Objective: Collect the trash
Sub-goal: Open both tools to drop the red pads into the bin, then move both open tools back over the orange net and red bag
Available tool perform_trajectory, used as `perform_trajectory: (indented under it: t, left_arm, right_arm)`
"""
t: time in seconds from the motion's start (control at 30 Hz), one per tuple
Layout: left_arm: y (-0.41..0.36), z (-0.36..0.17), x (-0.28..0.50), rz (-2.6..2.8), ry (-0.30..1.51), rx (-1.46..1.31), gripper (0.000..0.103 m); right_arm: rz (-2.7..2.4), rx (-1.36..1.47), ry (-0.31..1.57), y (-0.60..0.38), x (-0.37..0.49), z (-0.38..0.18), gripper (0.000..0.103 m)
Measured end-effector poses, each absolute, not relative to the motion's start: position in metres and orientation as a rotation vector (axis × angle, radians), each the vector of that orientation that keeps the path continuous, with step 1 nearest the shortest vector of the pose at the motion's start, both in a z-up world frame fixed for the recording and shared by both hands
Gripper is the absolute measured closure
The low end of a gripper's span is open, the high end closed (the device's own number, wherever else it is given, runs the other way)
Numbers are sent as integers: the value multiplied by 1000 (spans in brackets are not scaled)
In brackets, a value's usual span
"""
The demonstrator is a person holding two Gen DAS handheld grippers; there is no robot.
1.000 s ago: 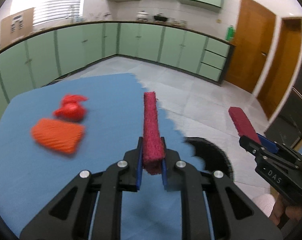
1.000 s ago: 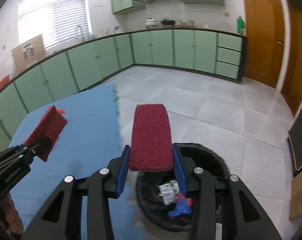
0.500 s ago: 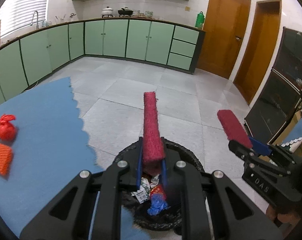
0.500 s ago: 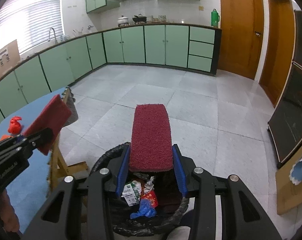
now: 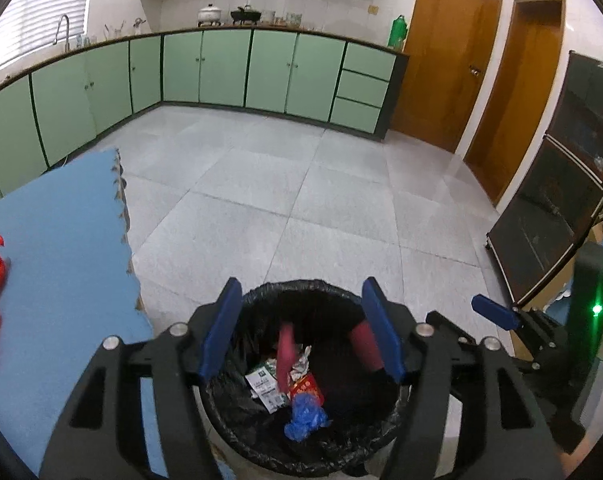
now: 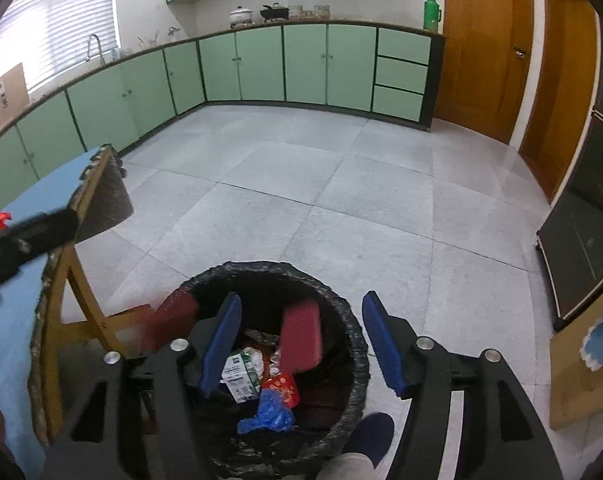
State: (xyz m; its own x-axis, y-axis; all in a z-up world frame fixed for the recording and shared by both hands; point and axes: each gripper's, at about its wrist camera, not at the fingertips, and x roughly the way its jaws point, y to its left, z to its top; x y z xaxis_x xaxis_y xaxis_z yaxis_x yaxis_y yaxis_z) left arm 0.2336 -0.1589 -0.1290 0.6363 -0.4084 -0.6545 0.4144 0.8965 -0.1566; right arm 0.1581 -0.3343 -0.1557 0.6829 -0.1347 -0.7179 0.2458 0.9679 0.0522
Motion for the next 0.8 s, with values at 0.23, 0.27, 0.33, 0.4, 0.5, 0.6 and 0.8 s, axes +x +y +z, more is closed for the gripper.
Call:
perform_trajectory:
  t: [0.23, 0.27, 0.33, 0.4, 0.5, 0.6, 0.8]
  left_arm:
    - [-122, -105, 226, -400, 685, -40, 29]
    - [-112, -100, 224, -379, 670, -40, 27]
    - [-88, -89, 220, -329, 638, -45, 26]
    - [-66, -80, 215, -282, 615, -51, 26]
    - [-27, -70, 206, -199, 594, -61, 26]
    - [18, -63, 196, -100, 575, -64, 26]
    - [110, -61, 184, 100, 565, -61, 26]
  right_arm:
    - [-259, 173, 725, -330, 142, -133, 6]
    - [-251, 173, 715, -329, 140, -128, 6]
    - [-229, 175, 696, -319, 138, -117, 6]
    - [-195, 181, 667, -305, 137, -104, 6]
    - [-127, 175, 630, -277, 141, -88, 6]
    - [-53, 176, 600, -241, 150, -75, 6]
    - [108, 153, 591, -158, 170, -67, 6]
